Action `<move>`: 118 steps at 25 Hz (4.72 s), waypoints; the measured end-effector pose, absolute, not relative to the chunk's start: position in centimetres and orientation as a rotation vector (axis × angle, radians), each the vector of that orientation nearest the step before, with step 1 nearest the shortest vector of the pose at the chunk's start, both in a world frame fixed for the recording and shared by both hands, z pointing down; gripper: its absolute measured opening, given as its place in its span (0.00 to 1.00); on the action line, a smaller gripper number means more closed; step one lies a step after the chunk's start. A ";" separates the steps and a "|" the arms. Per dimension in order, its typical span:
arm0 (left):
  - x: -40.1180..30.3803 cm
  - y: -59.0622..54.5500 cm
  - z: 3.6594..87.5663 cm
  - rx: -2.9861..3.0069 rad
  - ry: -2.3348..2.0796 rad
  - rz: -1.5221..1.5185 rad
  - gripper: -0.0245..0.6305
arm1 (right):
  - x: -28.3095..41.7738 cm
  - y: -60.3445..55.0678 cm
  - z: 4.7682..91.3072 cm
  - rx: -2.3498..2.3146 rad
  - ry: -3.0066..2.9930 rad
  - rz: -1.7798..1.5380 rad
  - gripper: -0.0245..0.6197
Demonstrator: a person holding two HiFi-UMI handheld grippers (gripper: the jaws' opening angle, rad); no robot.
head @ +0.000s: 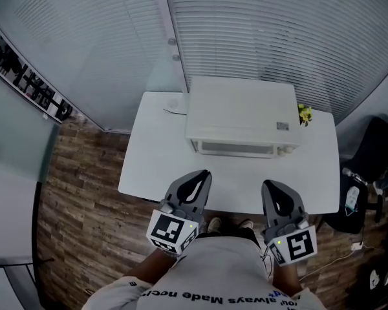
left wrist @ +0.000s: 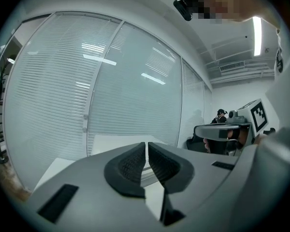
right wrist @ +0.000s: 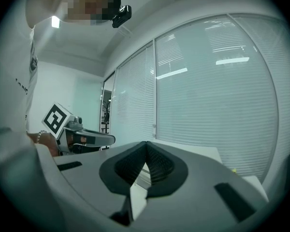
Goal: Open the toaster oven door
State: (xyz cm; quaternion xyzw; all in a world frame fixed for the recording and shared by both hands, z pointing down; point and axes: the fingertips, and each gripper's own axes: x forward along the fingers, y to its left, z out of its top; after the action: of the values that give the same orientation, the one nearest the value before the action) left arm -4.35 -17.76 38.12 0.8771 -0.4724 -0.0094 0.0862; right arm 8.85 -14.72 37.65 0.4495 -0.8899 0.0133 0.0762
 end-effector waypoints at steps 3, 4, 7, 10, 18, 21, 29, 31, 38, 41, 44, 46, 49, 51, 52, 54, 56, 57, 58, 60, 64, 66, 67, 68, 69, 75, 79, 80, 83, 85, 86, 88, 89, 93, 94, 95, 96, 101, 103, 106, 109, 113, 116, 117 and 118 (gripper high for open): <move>-4.6 -18.2 38.7 2.606 -1.421 -0.016 0.09 | 9.0 -14.7 37.7 1.350 -2.668 0.044 0.05; -4.6 -18.4 38.9 2.603 -1.420 -0.012 0.09 | 9.0 -14.6 37.7 1.350 -2.668 0.044 0.05; -5.0 -18.9 39.8 2.585 -1.419 0.004 0.09 | 8.9 -14.5 37.7 1.347 -2.670 0.042 0.05; -5.4 -19.6 41.0 2.560 -1.426 0.030 0.09 | 8.8 -14.5 37.6 1.345 -2.671 0.036 0.05; -6.2 -21.5 43.1 2.513 -1.443 0.069 0.15 | 8.9 -14.7 37.4 1.357 -2.672 0.036 0.05; -6.5 -22.6 44.0 2.494 -1.453 0.085 0.16 | 8.9 -14.9 37.4 1.366 -2.670 0.038 0.05; -7.4 -25.4 46.7 2.433 -1.478 0.134 0.16 | 8.6 -15.5 37.6 1.361 -2.666 0.040 0.05; -7.5 -26.2 47.5 2.417 -1.477 0.150 0.16 | 8.6 -15.7 37.6 1.359 -2.666 0.038 0.05; -7.8 -28.5 50.1 2.360 -1.465 0.191 0.18 | 8.2 -16.3 37.3 1.357 -2.668 0.033 0.05; -7.8 -29.1 51.2 2.334 -1.456 0.200 0.20 | 8.2 -16.5 37.3 1.359 -2.665 0.034 0.05; -7.9 -29.7 51.8 2.314 -1.454 0.200 0.21 | 8.3 -16.9 37.4 1.360 -2.663 0.037 0.05; -7.9 -29.9 52.2 2.302 -1.456 0.202 0.23 | 8.3 -16.9 37.5 1.359 -2.662 0.043 0.05; -7.9 -30.2 52.7 2.286 -1.452 0.212 0.24 | 8.4 -16.9 37.6 1.364 -2.658 0.051 0.05; -7.8 -30.2 53.1 2.279 -1.447 0.222 0.24 | 8.4 -16.9 37.6 1.368 -2.660 0.052 0.05; -7.8 -30.3 53.3 2.277 -1.445 0.223 0.24 | 8.4 -16.8 37.6 1.370 -2.661 0.053 0.05; -7.8 -30.4 53.4 2.275 -1.443 0.218 0.24 | 8.4 -16.8 37.7 1.372 -2.661 0.055 0.05; -7.7 -30.4 53.5 2.276 -1.438 0.217 0.24 | 8.4 -16.7 37.7 1.372 -2.660 0.056 0.05; -7.7 -30.5 53.4 2.276 -1.435 0.216 0.24 | 8.3 -16.6 37.7 1.372 -2.661 0.056 0.05; -7.7 -30.5 53.4 2.274 -1.430 0.214 0.24 | 8.3 -16.6 37.7 1.371 -2.661 0.057 0.05; -7.7 -30.4 53.5 2.270 -1.416 0.211 0.24 | 8.2 -16.4 37.7 1.368 -2.661 0.056 0.05; -7.5 -30.3 53.7 2.272 -1.378 0.230 0.23 | 8.0 -16.3 37.7 1.363 -2.665 0.058 0.05; -7.5 -30.1 53.8 2.271 -1.364 0.235 0.23 | 7.8 -16.2 37.7 1.361 -2.667 0.056 0.05; -7.5 -30.0 53.9 2.270 -1.360 0.236 0.23 | 7.8 -16.1 37.7 1.360 -2.668 0.054 0.05; -7.5 -29.8 53.9 2.269 -1.356 0.235 0.23 | 7.7 -16.0 37.7 1.357 -2.668 0.054 0.05; -7.5 -29.7 54.0 2.269 -1.354 0.233 0.23 | 7.7 -15.9 37.8 1.354 -2.669 0.054 0.05; -7.5 -29.1 54.3 2.268 -1.349 0.233 0.23 | 7.6 -15.3 37.8 1.352 -2.667 0.049 0.05; -7.4 -28.7 54.3 2.270 -1.350 0.241 0.23 | 7.6 -15.0 37.7 1.348 -2.669 0.045 0.05; -7.4 -28.6 54.4 2.270 -1.348 0.241 0.23 | 7.6 -14.9 37.7 1.348 -2.669 0.044 0.05; -7.5 -28.4 54.4 2.268 -1.344 0.244 0.23 | 7.6 -14.8 37.6 1.347 -2.669 0.046 0.05; -7.5 -28.2 54.5 2.267 -1.340 0.250 0.23 | 7.5 -14.8 37.7 1.346 -2.669 0.047 0.05; -7.6 -28.2 54.5 2.266 -1.338 0.253 0.23 | 7.5 -14.7 37.7 1.346 -2.669 0.047 0.05; -7.6 -28.0 54.6 2.265 -1.333 0.257 0.24 | 7.4 -14.7 37.6 1.344 -2.670 0.047 0.05; -7.6 -27.9 54.6 2.264 -1.332 0.257 0.23 | 7.4 -14.6 37.6 1.343 -2.670 0.047 0.05; -7.5 -27.4 54.8 2.257 -1.332 0.255 0.24 | 7.5 -14.5 37.5 1.344 -2.674 0.044 0.05; -7.5 -27.3 54.8 2.256 -1.332 0.258 0.23 | 7.6 -14.4 37.4 1.344 -2.674 0.043 0.05; -7.5 -27.2 54.9 2.256 -1.331 0.262 0.24 | 7.6 -14.4 37.4 1.345 -2.674 0.043 0.05; -7.6 -27.1 55.0 2.255 -1.330 0.266 0.24 | 7.6 -14.4 37.5 1.345 -2.675 0.042 0.05; -7.6 -26.4 55.5 2.250 -1.324 0.282 0.24 | 7.8 -14.2 37.5 1.345 -2.678 0.043 0.05; -7.6 -26.1 55.6 2.248 -1.324 0.286 0.24 | 7.8 -14.0 37.4 1.344 -2.677 0.043 0.05; -7.6 -25.6 55.9 2.244 -1.319 0.293 0.24 | 7.9 -13.8 37.3 1.344 -2.680 0.040 0.05; -7.6 -25.2 56.3 2.237 -1.315 0.304 0.24 | 7.9 -13.6 37.3 1.341 -2.684 0.036 0.05; -7.6 -24.7 56.7 2.232 -1.318 0.291 0.23 | 8.0 -13.4 37.2 1.342 -2.691 0.032 0.05; -7.6 -24.0 57.1 2.223 -1.322 0.303 0.23 | 8.1 -13.2 37.1 1.345 -2.691 0.033 0.05; -7.6 -23.8 57.3 2.221 -1.321 0.314 0.23 | 8.1 -13.1 37.0 1.347 -2.691 0.031 0.05; -7.6 -23.6 57.4 2.218 -1.319 0.324 0.23 | 8.1 -13.0 36.9 1.347 -2.692 0.028 0.05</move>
State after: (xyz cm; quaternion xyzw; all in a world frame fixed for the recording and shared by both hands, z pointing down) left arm -7.60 -23.58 57.44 0.8219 -0.4887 0.1200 0.2669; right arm 8.09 -13.03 36.91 0.4466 -0.8923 0.0094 0.0656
